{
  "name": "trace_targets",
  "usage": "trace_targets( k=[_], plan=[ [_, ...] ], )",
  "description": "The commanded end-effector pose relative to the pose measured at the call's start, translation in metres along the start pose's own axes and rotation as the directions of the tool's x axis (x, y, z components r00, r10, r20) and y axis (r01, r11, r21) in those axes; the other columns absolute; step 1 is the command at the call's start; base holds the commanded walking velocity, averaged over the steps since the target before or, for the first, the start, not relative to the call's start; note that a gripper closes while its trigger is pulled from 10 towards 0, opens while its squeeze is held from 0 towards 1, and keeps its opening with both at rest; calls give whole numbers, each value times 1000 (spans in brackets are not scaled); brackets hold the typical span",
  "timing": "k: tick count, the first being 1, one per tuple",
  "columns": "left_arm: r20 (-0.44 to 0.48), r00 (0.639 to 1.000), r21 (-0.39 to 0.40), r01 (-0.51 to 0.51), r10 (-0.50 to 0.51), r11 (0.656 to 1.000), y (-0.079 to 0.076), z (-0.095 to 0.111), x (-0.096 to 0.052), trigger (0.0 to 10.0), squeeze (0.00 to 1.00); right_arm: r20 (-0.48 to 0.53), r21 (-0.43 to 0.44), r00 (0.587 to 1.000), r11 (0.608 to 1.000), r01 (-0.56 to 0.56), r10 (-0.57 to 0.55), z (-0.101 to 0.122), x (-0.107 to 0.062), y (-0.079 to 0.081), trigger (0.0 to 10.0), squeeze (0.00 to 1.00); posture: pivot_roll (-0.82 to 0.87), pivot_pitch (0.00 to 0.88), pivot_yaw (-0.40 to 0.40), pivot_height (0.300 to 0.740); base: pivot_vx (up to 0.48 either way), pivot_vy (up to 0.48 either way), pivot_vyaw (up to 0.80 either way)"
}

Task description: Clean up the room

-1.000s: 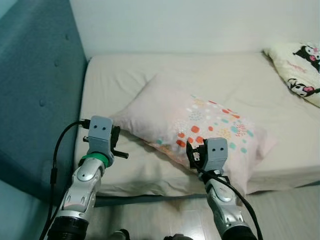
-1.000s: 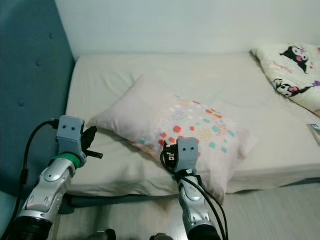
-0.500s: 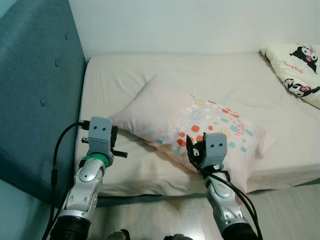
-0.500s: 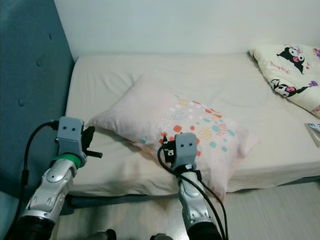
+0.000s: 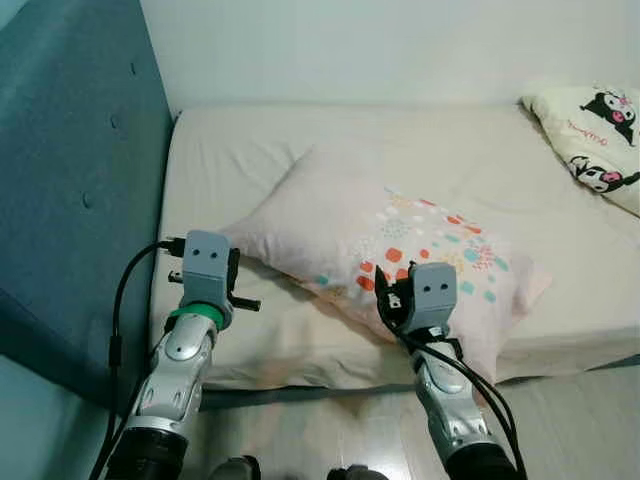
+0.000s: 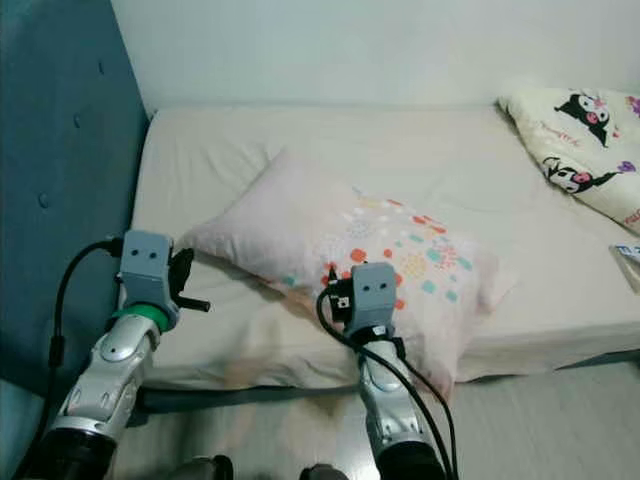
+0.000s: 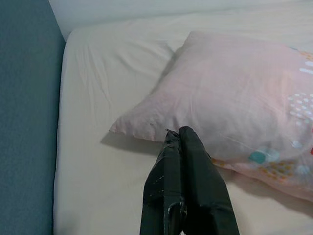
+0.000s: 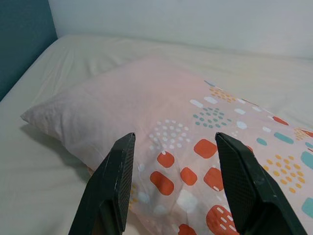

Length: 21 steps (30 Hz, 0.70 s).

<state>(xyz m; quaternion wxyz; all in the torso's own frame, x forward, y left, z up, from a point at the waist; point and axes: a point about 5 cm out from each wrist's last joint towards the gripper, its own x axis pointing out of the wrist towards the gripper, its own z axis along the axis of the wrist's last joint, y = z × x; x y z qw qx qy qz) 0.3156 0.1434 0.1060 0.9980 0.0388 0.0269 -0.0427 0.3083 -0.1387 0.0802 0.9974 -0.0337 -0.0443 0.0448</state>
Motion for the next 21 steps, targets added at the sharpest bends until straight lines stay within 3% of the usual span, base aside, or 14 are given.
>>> trace_targets(
  k=[1, 21],
  plan=[
    [-22, 1000, 5, -5, 5, 1000, 1, -7, -2, 10000, 0, -23, -9, 1000, 1000, 1, -1, -4, -3, -1, 10000, 0, 19, 79, 22, 660, 0, 0, 0],
    [-18, 1000, 20, -2, 2, 1000, 4, -6, -1, 10000, 0, -27, 8, 999, 1000, 27, -27, -5, -1, -5, 10000, 0, 25, 79, 37, 596, 0, 0, 0]
  ],
)
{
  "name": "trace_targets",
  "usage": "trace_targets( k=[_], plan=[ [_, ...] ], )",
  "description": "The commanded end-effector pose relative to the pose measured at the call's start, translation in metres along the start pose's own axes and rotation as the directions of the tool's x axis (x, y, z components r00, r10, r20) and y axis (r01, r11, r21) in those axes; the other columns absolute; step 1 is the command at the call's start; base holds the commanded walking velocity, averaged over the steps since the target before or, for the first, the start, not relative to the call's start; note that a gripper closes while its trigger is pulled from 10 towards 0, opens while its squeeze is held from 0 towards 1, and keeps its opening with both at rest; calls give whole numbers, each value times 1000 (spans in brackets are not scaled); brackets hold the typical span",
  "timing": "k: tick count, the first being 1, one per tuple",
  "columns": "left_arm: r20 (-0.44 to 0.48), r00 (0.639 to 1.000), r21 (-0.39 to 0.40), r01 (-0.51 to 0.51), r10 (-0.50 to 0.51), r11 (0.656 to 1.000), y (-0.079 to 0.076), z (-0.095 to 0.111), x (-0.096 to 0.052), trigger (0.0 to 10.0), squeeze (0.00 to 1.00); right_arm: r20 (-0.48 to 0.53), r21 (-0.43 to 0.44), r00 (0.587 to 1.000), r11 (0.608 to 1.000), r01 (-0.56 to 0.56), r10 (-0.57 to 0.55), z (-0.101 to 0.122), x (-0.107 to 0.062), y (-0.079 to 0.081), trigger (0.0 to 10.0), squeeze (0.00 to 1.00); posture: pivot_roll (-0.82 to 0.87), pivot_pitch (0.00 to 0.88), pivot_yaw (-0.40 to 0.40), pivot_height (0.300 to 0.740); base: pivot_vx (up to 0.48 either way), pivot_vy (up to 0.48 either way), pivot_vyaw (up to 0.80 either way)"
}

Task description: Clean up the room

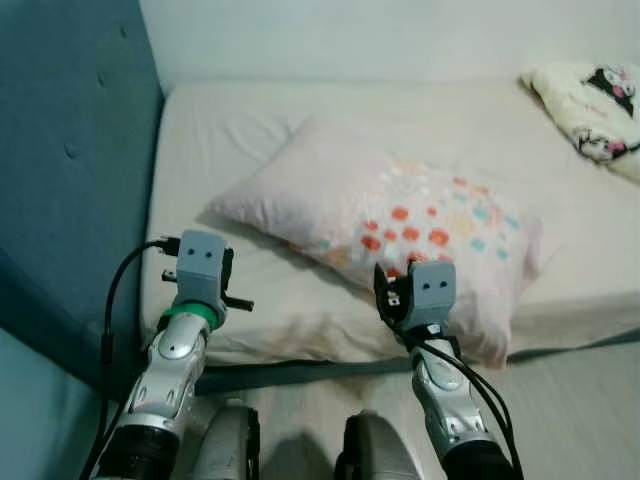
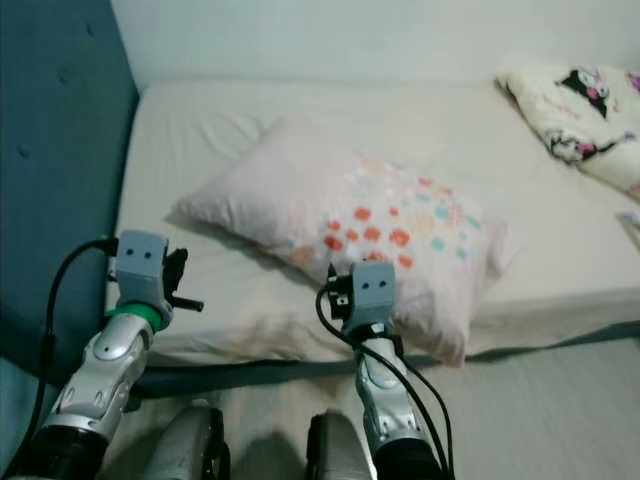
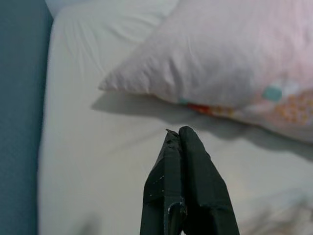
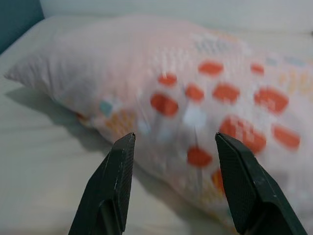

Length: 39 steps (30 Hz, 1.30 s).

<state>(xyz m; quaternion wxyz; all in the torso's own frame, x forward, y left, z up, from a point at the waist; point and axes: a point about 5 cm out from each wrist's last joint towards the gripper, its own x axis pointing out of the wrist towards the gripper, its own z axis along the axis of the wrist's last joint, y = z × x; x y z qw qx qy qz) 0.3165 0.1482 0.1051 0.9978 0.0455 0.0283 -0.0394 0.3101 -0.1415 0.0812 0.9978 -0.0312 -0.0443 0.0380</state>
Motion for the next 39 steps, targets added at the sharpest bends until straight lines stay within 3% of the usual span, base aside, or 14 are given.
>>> trace_targets(
  k=[1, 10, 17, 19, 20, 21, 23, 26, 28, 29, 36, 39],
  plan=[
    [-14, 1000, 7, 5, -4, 1000, 0, -4, -2, 10000, 0, -27, 5, 999, 1000, 17, -17, -6, -3, -4, 10000, 0, 26, 80, 38, 588, 0, 0, 0],
    [-18, 1000, 10, 3, -3, 1000, 1, -5, -4, 10000, 0, -10, 5, 1000, 1000, 27, -27, -1, 0, -14, 10000, 0, 29, 94, 43, 584, 0, 0, 0],
    [-21, 1000, 13, 3, -2, 1000, 2, -5, -5, 10000, 0, 61, -46, 997, 997, 55, -52, 19, 5, -38, 10000, 0, 27, 105, 43, 584, 0, 0, 0],
    [-24, 1000, 14, 2, -2, 1000, 3, -6, -6, 10000, 0, 139, -114, 975, 975, 190, -174, 43, 4, -81, 10000, 0, 21, 109, 45, 584, 0, 0, 0],
    [-24, 1000, 14, 2, -2, 1000, 3, -6, -6, 10000, 0, 139, -114, 975, 975, 190, -174, 43, 4, -81, 10000, 0, 21, 109, 45, 584, 0, 0, 0],
    [-26, 1000, 15, 3, -2, 1000, 3, -6, -6, 10000, 0, 166, -135, 960, 959, 250, -227, 52, 2, -100, 10000, 0, 21, 109, 45, 584, 0, 0, 0],
    [-26, 1000, 15, 3, -2, 1000, 3, -6, -6, 10000, 0, 166, -135, 960, 959, 250, -227, 52, 2, -100, 10000, 0, 21, 109, 45, 584, 0, 0, 0],
    [-28, 1000, 21, 12, -11, 1000, 3, -5, -6, 10000, 0, 115, -236, 917, 886, 399, -382, 58, -8, -174, 10000, 0, 18, 132, 66, 584, 0, 0, 0],
    [-28, 1000, 21, 12, -11, 1000, 3, -5, -6, 10000, 0, 115, -236, 917, 886, 399, -382, 58, -8, -174, 10000, 0, 18, 132, 66, 584, 0, 0, 0],
    [-27, 1000, 26, 14, -13, 1000, 5, -3, -6, 10000, 0, 30, -248, 889, 858, 449, -457, 51, -9, -198, 10000, 0, 32, 147, 69, 584, 0, 0, 0],
    [-27, 1000, 35, 4, -3, 999, 9, -2, -8, 10000, 0, -108, -279, 825, 814, 510, -554, 39, -11, -214, 10000, 0, 71, 166, 70, 584, 0, 0, 0],
    [-28, 999, 51, -26, 27, 998, 20, 0, -15, 10000, 0, -268, -283, 782, 822, 495, -563, 25, -11, -218, 10000, 0, 111, 185, 72, 584, 0, 0, 0]
  ],
)
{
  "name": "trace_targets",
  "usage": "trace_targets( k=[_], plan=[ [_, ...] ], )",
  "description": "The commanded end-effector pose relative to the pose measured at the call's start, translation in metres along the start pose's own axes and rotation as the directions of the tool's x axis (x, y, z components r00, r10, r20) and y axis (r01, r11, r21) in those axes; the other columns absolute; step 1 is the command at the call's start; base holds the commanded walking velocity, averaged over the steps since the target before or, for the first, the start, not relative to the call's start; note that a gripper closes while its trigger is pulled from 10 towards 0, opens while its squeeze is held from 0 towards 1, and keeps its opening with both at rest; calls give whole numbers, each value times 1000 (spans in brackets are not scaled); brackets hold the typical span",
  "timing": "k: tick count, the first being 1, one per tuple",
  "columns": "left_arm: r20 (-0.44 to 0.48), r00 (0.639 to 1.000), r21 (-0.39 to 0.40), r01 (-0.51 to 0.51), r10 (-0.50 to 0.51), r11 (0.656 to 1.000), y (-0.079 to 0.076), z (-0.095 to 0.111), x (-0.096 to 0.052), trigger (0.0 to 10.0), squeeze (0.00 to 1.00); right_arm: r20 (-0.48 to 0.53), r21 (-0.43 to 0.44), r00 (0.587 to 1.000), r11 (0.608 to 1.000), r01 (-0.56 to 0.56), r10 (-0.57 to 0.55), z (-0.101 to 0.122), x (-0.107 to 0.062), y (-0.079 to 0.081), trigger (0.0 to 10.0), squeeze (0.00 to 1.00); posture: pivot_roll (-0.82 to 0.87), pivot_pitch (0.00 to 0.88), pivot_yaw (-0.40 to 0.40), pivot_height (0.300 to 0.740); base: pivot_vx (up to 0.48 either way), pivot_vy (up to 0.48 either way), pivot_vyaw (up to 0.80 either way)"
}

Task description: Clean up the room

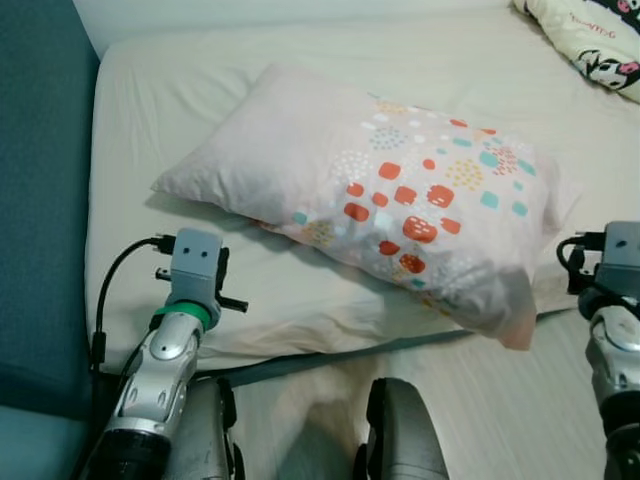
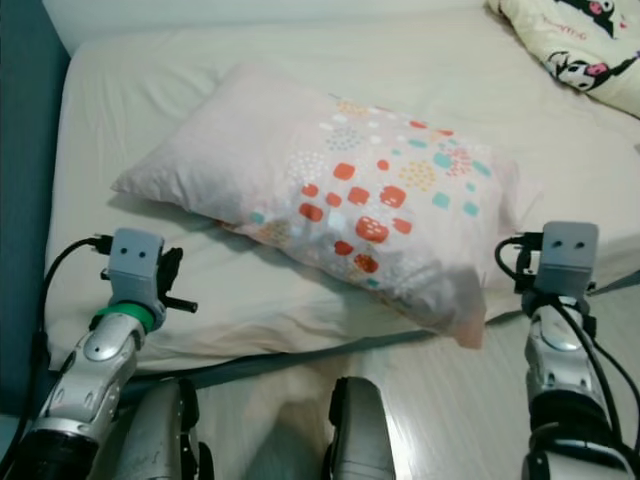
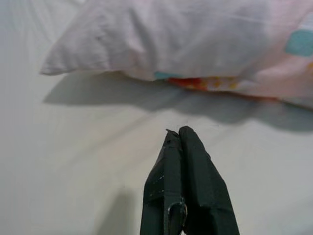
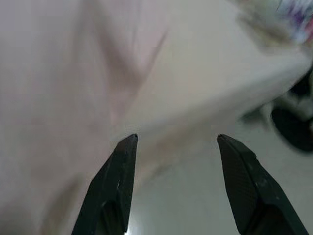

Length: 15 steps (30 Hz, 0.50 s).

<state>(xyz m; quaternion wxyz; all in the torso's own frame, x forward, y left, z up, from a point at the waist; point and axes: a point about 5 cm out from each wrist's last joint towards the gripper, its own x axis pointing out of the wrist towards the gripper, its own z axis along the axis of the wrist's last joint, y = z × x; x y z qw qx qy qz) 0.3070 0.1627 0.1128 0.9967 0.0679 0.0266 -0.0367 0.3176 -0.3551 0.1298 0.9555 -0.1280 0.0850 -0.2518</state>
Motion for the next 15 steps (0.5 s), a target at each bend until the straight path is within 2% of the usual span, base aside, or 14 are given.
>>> trace_targets(
  k=[1, 6, 7, 8, 10, 11, 12, 13, 14, 15],
  plan=[
    [-31, 999, 11, -29, 30, 1000, 9, -6, -7, 10000, 0, -90, 15, 995, 999, -35, 37, -11, 0, 4, 10000, 0, 133, 195, 70, 584, 0, 0, 0],
    [-33, 999, 17, -41, 42, 999, 14, -5, -10, 10000, 0, -102, 46, 991, 996, -80, 84, -7, 2, 13, 10000, 0, 147, 202, 69, 584, 0, 0, 0],
    [-35, 997, 17, -64, 64, 998, 20, -5, -13, 10000, 0, -104, 58, 982, 987, -150, 156, -3, 3, 29, 10000, 0, 173, 209, 62, 584, 0, 0, 0],
    [-36, 995, 16, -94, 95, 995, 27, -4, -17, 10000, 0, -105, 69, 960, 965, -254, 260, 2, 2, 53, 10000, 0, 199, 213, 54, 584, 0, 0, 0],
    [-37, 989, 11, -144, 144, 990, 37, -2, -23, 10000, 0, -93, 68, 900, 905, -421, 426, 13, -2, 91, 10000, 0, 217, 213, 47, 584, 0, 0, 0],
    [-38, 987, 9, -154, 154, 988, 39, -2, -25, 10000, 0, -91, 67, 883, 887, -456, 461, 15, -4, 100, 10000, 0, 217, 213, 47, 584, 0, 0, 0],
    [-37, 986, 10, -164, 165, 986, 41, -1, -27, 10000, 0, -88, 73, 847, 852, -519, 524, 18, -8, 115, 10000, 0, 228, 213, 40, 584, 0, 0, 0],
    [-37, 986, 10, -164, 165, 986, 41, -1, -27, 10000, 0, -88, 73, 847, 852, -519, 524, 18, -8, 115, 10000, 0, 228, 213, 40, 584, 0, 0, 0],
    [-36, 984, 10, -175, 175, 985, 43, 0, -28, 10000, 0, -91, 75, 794, 799, -597, 601, 19, -14, 133, 10000, 0, 238, 211, 33, 584, 0, 0, 0],
    [-36, 984, 10, -175, 175, 985, 43, 0, -28, 10000, 0, -91, 75, 794, 799, -597, 601, 19, -14, 133, 10000, 0, 238, 211, 33, 584, 0, 0, 0]
  ],
)
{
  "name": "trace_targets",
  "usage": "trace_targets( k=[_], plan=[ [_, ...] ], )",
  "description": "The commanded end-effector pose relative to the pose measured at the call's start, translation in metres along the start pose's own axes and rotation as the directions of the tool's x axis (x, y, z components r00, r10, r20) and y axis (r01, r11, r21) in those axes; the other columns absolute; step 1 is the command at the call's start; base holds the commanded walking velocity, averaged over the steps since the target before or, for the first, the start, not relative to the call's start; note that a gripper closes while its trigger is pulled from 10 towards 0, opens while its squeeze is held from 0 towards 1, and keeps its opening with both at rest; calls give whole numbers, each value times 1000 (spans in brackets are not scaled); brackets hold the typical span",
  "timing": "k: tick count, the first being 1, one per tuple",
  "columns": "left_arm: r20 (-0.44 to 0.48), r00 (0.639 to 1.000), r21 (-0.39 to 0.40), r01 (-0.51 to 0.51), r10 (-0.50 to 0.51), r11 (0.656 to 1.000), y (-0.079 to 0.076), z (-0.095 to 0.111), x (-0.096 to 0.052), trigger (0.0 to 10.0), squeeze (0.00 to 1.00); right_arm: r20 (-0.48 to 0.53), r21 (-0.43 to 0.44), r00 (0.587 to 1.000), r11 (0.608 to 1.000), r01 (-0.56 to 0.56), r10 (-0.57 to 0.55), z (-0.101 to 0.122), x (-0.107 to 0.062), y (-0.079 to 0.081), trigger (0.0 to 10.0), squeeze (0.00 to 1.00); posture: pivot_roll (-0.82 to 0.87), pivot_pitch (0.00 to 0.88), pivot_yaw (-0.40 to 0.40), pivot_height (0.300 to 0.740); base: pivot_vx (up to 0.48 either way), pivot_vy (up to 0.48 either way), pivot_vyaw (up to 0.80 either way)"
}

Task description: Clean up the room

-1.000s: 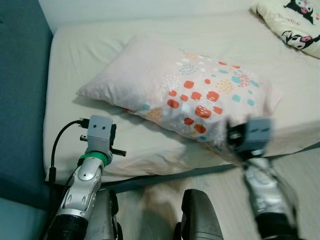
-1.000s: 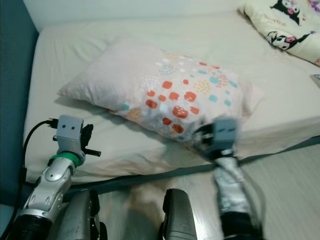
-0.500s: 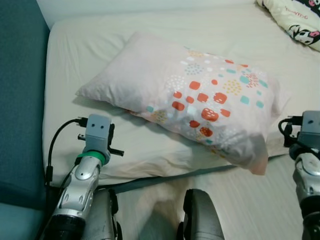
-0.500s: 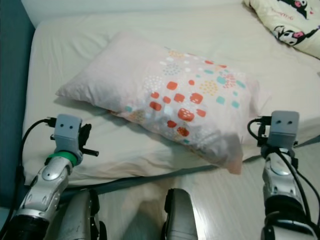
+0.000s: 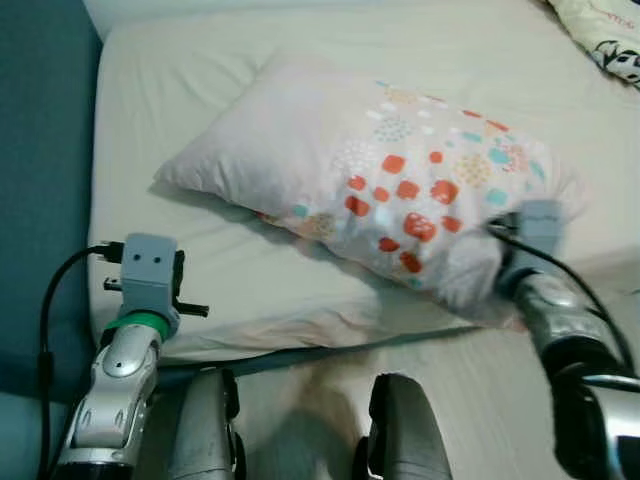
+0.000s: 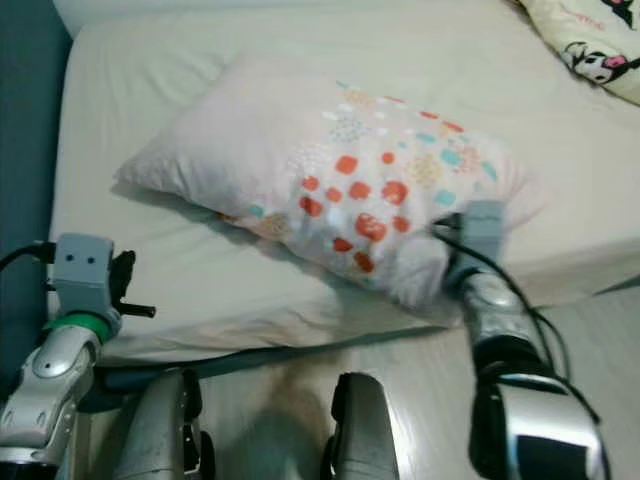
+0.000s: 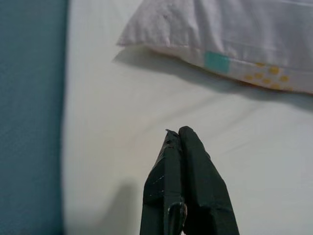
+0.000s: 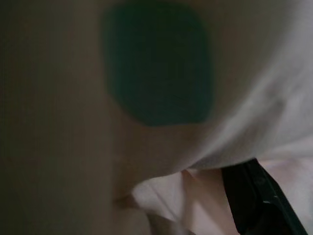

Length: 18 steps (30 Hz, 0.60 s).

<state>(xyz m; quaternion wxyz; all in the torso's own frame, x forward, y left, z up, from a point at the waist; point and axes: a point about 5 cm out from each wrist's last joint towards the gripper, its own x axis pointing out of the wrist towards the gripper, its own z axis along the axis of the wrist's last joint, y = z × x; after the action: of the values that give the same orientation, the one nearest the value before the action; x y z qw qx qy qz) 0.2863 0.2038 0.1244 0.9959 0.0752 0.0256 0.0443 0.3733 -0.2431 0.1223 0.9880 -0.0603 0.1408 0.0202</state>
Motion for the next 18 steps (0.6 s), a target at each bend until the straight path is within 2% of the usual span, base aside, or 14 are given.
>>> trace_targets(
  k=[1, 2, 4, 5, 7, 8, 9, 10, 11, 13, 14, 16, 17, 18],
  plan=[
    [-27, 999, -1, -20, 20, 1000, 4, -5, -5, 10000, 0, -60, -9, 989, 991, -135, 135, -10, 3, 25, 10000, 0, 241, 211, 31, 584, 0, 0, 0],
    [-25, 999, -3, -31, 31, 999, 6, -4, -6, 10000, 0, -77, -24, 966, 969, -248, 245, -13, 6, 48, 10000, 0, 250, 208, 21, 584, 0, 0, 0],
    [-24, 999, -8, -42, 41, 999, 7, -3, -6, 10000, 0, -90, -35, 935, 937, -346, 342, -14, 7, 70, 10000, 0, 250, 206, 17, 584, 0, 0, 0],
    [-23, 998, -14, -50, 50, 999, 8, -2, -6, 10000, 0, -96, -40, 902, 904, -427, 421, -15, 7, 88, 10000, 0, 250, 206, 17, 584, 0, 0, 0],
    [-14, 997, -36, -73, 72, 997, 11, 2, -5, 10000, 0, -37, -31, 763, 763, -646, 645, 3, 5, 143, 10000, 0, 243, 189, 8, 584, 0, 0, 0],
    [-14, 997, -36, -73, 72, 997, 11, 2, -5, 10000, 0, -37, -31, 763, 763, -646, 645, 3, 5, 143, 10000, 0, 243, 189, 8, 584, 0, 0, 0],
    [8, 996, -59, -91, 91, 994, 13, 11, -1, 10000, 0, 57, -25, 615, 617, -786, 786, 30, -1, 184, 10000, 0, 242, 185, 6, 584, 0, 0, 0],
    [25, 995, -74, -98, 100, 992, 14, 18, 1, 10000, 0, 117, -22, 546, 552, -834, 830, 47, -4, 199, 10000, 0, 239, 178, 4, 584, 0, 0, 0],
    [25, 995, -74, -98, 100, 992, 14, 18, 1, 10000, 0, 117, -22, 546, 552, -834, 830, 47, -4, 199, 10000, 0, 239, 178, 4, 584, 0, 0, 0],
    [61, 992, -93, -105, 111, 990, 16, 31, 6, 10000, 0, 222, -31, 439, 456, -889, 871, 79, -11, 220, 10000, 0, 235, 169, 2, 584, 0, 0, 0],
    [61, 992, -93, -105, 111, 990, 16, 31, 6, 10000, 0, 222, -31, 439, 456, -889, 871, 79, -11, 220, 10000, 0, 235, 169, 2, 584, 0, 0, 0],
    [137, 982, -128, -115, 133, 985, 19, 56, 12, 10000, 0, 387, -46, 321, 365, -930, 865, 129, -22, 235, 10000, 0, 233, 154, -3, 584, 0, 0, 0],
    [137, 982, -128, -115, 133, 985, 19, 56, 12, 10000, 0, 387, -46, 321, 365, -930, 865, 129, -22, 235, 10000, 0, 233, 154, -3, 584, 0, 0, 0],
    [166, 976, -142, -119, 142, 983, 21, 66, 14, 10000, 0, 443, -53, 277, 333, -941, 853, 146, -27, 238, 10000, 0, 233, 154, -3, 584, 0, 0, 0]
  ],
)
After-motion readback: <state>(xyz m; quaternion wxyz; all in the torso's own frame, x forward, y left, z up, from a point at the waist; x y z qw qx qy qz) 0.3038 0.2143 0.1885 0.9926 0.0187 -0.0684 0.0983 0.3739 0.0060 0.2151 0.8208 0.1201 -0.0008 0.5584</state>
